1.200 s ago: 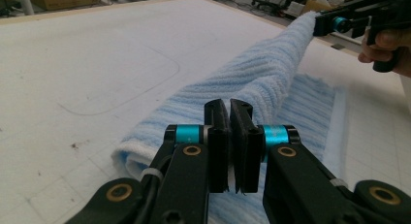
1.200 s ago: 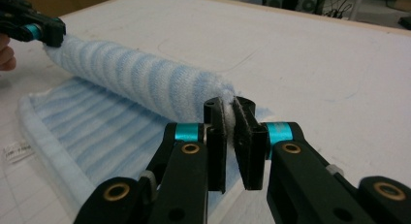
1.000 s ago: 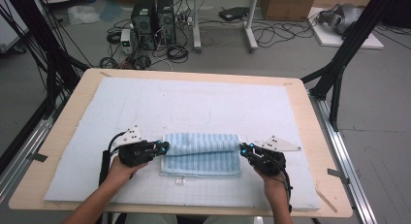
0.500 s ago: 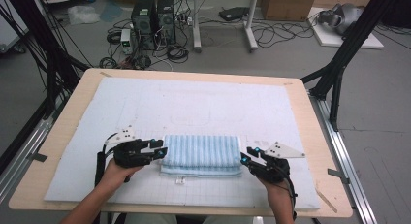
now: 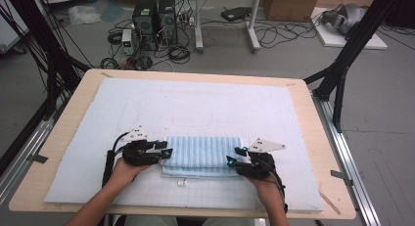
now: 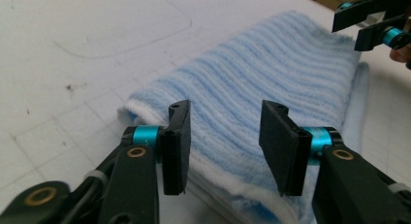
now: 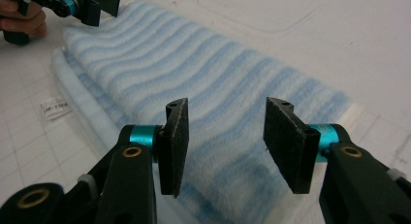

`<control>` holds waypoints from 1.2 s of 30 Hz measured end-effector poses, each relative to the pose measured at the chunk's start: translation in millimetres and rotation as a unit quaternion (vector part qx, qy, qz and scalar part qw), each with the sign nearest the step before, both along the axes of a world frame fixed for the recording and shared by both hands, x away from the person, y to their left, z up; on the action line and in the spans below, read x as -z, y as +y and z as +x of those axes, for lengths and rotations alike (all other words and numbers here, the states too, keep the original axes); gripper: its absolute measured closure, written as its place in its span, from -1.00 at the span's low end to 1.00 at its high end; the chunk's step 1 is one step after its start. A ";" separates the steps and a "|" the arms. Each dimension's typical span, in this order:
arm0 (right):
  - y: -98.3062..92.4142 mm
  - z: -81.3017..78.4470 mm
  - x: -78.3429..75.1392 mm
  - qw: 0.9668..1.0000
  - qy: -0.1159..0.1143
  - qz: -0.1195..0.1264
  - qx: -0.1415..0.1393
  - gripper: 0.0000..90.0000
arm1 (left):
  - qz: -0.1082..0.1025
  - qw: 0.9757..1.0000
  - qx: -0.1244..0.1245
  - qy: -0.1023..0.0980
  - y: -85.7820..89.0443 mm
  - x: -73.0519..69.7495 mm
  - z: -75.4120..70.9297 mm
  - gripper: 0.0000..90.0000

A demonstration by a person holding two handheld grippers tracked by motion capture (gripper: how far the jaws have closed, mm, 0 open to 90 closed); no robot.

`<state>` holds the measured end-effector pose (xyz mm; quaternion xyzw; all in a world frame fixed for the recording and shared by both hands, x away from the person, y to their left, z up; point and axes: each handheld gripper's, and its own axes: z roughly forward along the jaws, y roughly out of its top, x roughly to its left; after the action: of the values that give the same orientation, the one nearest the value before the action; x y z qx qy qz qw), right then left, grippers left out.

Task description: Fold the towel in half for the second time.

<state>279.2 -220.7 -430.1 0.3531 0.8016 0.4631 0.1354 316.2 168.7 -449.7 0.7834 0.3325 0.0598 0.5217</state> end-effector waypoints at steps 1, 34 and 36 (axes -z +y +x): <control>-1.5 0.0 2.0 1.000 0.007 -0.002 -0.002 0.15 | 0.005 1.000 0.002 0.004 -0.5 0.4 -1.1 0.18; -9.6 -20.5 -6.7 0.998 0.044 -0.033 -0.034 0.48 | 0.036 0.999 0.001 -0.021 6.0 -13.3 -20.2 0.36; -13.7 -18.8 -10.6 0.999 0.024 0.016 -0.024 0.45 | 0.030 0.999 -0.006 -0.040 7.4 -15.1 -14.9 0.48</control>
<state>260.4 -234.4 -419.5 0.3469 0.8056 0.4699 0.0993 301.3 176.1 -434.5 0.7938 0.3137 0.1043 0.5105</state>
